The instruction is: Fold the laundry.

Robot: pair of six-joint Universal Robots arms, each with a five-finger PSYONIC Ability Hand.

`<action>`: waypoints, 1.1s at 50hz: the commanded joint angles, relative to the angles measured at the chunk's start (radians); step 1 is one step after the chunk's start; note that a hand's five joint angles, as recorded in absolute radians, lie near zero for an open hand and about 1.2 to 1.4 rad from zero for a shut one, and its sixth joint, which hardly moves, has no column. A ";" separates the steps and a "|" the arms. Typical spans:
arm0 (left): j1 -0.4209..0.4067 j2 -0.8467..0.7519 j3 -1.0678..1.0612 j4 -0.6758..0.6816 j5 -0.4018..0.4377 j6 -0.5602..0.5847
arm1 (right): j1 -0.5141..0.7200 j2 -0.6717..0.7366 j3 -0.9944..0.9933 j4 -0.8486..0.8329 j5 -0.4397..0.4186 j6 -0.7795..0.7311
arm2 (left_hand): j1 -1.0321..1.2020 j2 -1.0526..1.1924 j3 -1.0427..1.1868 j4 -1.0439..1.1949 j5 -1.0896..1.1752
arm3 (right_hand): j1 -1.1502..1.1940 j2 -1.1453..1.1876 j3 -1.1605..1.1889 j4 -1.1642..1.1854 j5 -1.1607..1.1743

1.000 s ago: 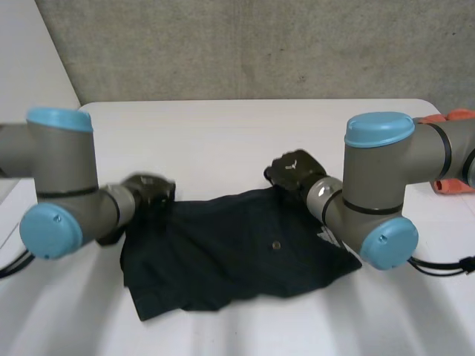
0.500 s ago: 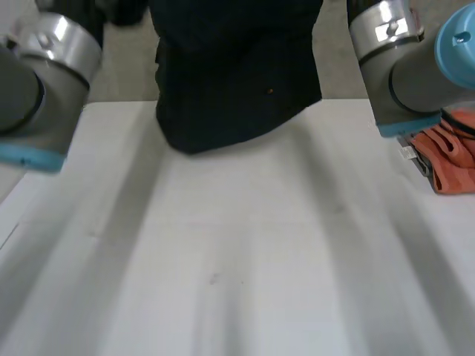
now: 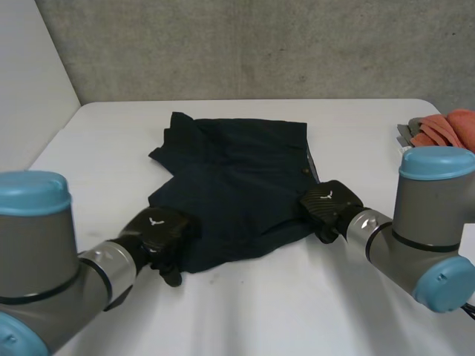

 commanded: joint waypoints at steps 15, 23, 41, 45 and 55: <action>0.167 -0.061 0.041 0.018 0.110 -0.018 | -0.013 -0.068 0.101 -0.061 -0.018 0.017 | 0.171 0.167 0.165 0.178 0.180 | 0.282 0.202 0.204 0.196 0.215; 0.164 -0.147 0.087 0.040 0.116 0.043 | -0.010 -0.067 0.104 -0.061 -0.015 0.028 | 0.233 0.229 0.227 0.239 0.242 | 0.282 0.202 0.204 0.196 0.215; 0.118 0.028 -0.011 -0.047 0.193 0.057 | -0.037 -0.148 0.129 0.135 -0.022 -0.155 | 0.940 0.936 0.935 0.947 0.949 | 0.282 0.202 0.204 0.196 0.215; 0.112 0.190 -0.106 -0.216 0.194 0.161 | -0.076 -0.217 0.161 0.342 -0.033 -0.381 | 0.940 0.936 0.935 0.947 0.949 | 0.282 0.202 0.204 0.196 0.215; 0.157 0.226 -0.154 -0.125 0.180 0.243 | -0.093 -0.216 0.118 0.308 -0.111 -0.320 | 0.069 0.065 0.064 0.076 0.078 | 0.282 0.202 0.204 0.196 0.215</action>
